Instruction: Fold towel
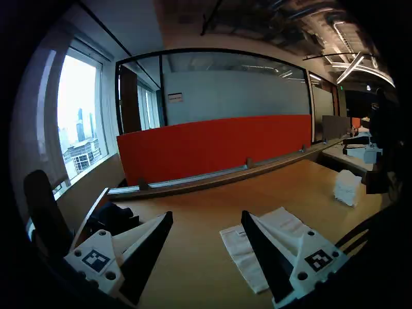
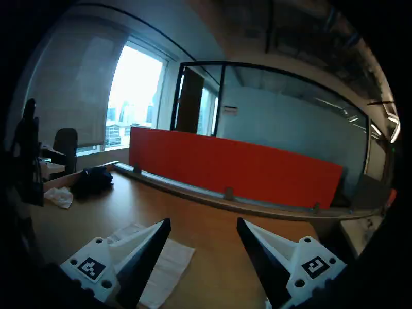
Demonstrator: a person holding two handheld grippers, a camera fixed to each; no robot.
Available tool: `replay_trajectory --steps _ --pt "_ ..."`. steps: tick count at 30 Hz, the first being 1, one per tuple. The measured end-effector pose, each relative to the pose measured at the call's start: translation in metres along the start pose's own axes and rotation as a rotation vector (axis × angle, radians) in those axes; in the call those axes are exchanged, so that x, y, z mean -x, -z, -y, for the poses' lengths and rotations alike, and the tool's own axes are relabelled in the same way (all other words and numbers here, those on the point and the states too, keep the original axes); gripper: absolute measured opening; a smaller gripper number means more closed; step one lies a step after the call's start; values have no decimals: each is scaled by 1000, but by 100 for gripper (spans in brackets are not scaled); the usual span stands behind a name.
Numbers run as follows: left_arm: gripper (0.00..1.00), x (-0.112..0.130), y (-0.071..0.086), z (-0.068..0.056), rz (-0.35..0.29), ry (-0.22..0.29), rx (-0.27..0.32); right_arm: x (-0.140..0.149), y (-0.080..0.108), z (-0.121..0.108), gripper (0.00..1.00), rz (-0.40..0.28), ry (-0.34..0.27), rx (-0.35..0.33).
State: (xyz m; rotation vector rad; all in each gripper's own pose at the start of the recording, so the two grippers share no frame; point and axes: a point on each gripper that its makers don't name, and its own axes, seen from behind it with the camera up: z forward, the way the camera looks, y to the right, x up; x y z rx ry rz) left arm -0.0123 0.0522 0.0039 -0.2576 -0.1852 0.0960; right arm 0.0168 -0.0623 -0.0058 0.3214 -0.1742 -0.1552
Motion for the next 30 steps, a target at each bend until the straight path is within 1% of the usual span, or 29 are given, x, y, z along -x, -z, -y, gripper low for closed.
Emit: replay_trajectory --steps 6,12,18,24,30 --pt "99 8 -2 -12 34 -4 56 7 -1 14 100 44 18 -66" --pt "99 20 -4 -26 78 -44 118 20 -2 28 100 96 40 -130" --pt "99 40 -6 -41 126 -69 184 38 -3 41 100 163 45 -195" --pt "99 60 -8 -50 168 -77 221 53 -4 48 100 203 66 -235" --pt "99 83 -14 -58 211 -90 245 71 -5 60 100 234 76 -280"
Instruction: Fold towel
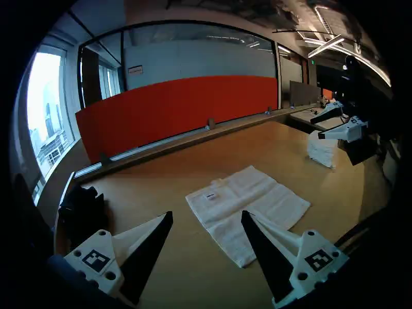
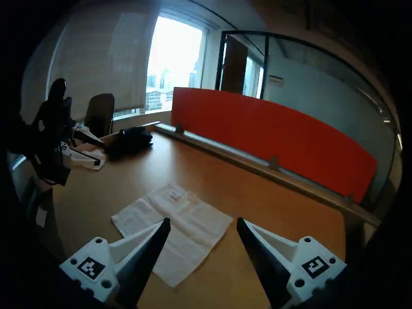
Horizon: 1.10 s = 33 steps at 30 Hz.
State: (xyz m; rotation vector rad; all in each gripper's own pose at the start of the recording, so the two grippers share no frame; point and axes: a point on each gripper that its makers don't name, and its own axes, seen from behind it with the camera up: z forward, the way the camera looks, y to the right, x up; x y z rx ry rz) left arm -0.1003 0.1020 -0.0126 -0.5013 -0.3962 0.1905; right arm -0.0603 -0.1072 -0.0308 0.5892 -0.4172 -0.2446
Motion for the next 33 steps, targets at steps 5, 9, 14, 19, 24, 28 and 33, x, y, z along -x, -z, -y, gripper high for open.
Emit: replay_trajectory --steps 5,9,14,19,24,28,33 --pt "99 15 -10 -5 23 -9 9 16 -9 5 100 21 12 -11" --pt "99 28 -17 -11 45 -6 24 31 -16 10 100 38 13 -20" --pt "99 46 -25 -19 75 -1 44 50 -24 16 100 66 9 -36" --pt "99 63 -34 -26 107 -7 66 72 -34 22 100 97 9 -53" --pt "99 80 -44 -35 144 -19 90 96 -43 27 100 138 15 -64" --pt "99 97 -53 -41 188 -29 111 113 -50 32 100 171 10 -73" --pt "99 114 -62 -48 229 -39 135 132 -55 38 100 206 1 -89"
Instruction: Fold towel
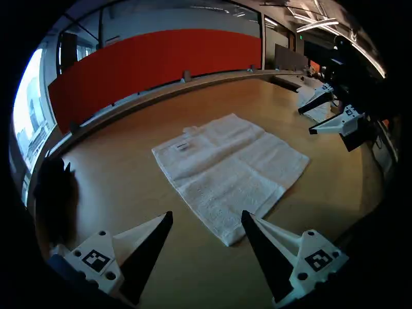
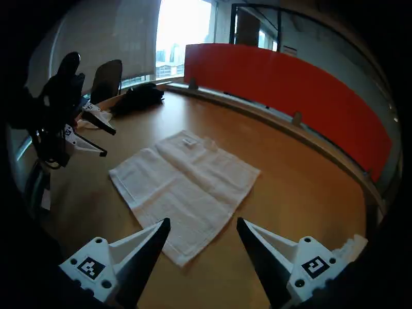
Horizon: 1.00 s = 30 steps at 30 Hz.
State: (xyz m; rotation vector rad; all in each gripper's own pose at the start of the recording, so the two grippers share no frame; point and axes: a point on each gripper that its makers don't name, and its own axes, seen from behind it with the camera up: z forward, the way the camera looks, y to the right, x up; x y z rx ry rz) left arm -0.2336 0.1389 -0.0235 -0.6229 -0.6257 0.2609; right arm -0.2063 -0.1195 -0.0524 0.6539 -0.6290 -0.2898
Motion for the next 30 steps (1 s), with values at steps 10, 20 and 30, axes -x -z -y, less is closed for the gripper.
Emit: replay_trajectory --steps 10,20,30 --pt "99 22 -20 -18 63 -19 54 33 -15 12 100 66 1 -32" --pt "99 42 -32 -30 110 -50 78 61 -22 18 100 127 21 -61" --pt "99 55 -37 -38 144 -79 101 78 -23 23 100 168 42 -94"
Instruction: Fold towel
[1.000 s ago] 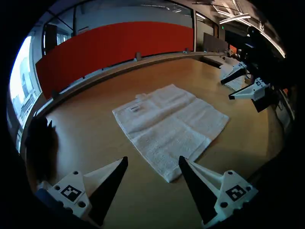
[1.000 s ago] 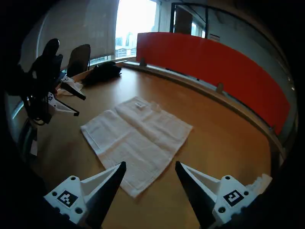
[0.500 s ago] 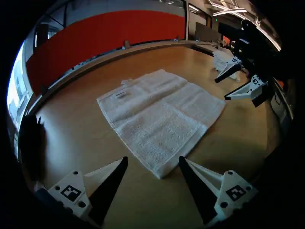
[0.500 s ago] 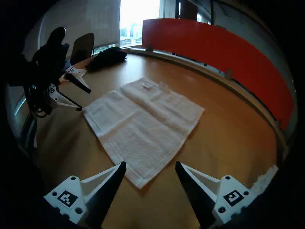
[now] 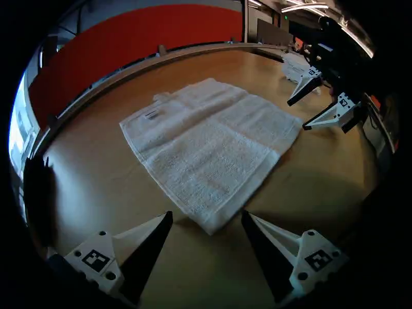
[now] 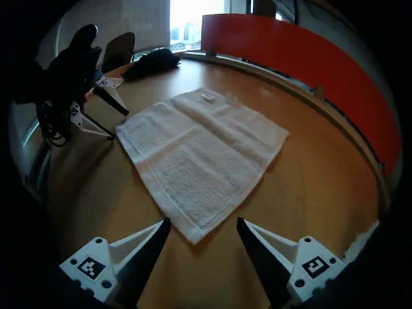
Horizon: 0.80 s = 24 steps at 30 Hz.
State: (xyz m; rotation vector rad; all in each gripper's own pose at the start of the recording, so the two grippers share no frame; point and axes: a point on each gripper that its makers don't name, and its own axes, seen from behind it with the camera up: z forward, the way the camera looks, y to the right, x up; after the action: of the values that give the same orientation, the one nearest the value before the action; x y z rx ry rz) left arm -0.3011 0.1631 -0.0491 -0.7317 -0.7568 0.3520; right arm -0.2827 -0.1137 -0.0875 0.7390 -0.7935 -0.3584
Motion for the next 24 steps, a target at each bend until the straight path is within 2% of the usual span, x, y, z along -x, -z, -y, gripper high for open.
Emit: replay_trajectory --steps 13,19,24 --pt "99 1 -3 -2 4 18 20 9 -4 4 90 27 30 -48" --pt "96 1 -3 -1 11 21 19 10 -3 5 79 26 18 -56" --pt "89 1 -3 -3 20 19 23 10 -2 6 63 25 19 -60"
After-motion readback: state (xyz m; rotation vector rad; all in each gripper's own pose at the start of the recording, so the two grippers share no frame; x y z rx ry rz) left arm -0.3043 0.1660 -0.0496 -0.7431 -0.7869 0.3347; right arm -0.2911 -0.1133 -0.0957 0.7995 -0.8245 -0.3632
